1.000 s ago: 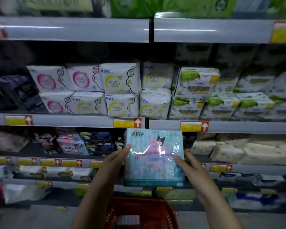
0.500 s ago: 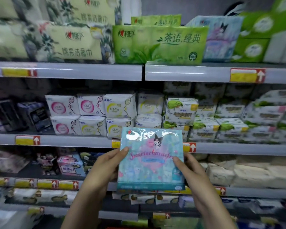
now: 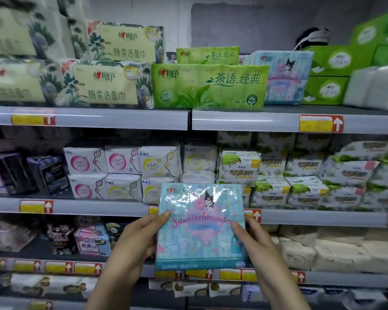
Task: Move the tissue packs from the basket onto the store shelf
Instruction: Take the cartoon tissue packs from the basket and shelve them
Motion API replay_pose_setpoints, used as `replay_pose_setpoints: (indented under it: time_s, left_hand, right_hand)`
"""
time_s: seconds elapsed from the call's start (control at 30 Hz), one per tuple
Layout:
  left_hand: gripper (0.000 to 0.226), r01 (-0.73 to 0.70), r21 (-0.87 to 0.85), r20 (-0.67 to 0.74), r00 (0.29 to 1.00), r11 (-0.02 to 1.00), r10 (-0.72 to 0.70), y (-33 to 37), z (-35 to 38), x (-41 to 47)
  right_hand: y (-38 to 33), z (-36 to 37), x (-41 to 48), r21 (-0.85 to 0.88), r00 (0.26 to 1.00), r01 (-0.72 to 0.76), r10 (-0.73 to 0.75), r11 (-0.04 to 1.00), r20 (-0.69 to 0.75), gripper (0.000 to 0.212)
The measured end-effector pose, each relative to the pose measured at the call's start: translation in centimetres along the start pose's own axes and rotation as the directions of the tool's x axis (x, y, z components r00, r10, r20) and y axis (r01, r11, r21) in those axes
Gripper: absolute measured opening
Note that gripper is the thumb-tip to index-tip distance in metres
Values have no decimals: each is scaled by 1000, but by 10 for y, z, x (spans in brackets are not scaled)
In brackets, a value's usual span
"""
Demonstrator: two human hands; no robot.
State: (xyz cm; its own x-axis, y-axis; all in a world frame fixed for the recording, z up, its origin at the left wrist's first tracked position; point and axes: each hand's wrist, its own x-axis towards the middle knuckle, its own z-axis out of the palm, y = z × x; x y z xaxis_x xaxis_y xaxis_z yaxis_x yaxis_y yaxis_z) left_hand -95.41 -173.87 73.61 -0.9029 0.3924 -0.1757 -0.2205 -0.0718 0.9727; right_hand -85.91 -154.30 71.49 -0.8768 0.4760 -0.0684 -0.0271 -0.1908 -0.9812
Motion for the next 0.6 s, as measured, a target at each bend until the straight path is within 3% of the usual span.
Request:
replay_pose_setpoints:
  time_s: [0.2,0.33,0.4,0.6]
  left_hand:
    - [54,5,-47,22,1000,999,-4,4,3,0]
    - [95,-11,-91,54,998,996,16,8,4,-3]
    - [101,-29,-97,53,998,995,34,10,2,-4]
    - [55,-33,-91,21,999,995,36,17,23,-4]
  right_hand:
    - [-6,-1,-1,-12,1000,15,-15,1000,-19,18]
    - [-9,-2,0,-5,999,27,-27,1000,-25,21]
    - [-9,-2,1,-3,999,38,-38,999,-15,21]
    - [-12,-18,9,9,998,55,-55,998,20,26]
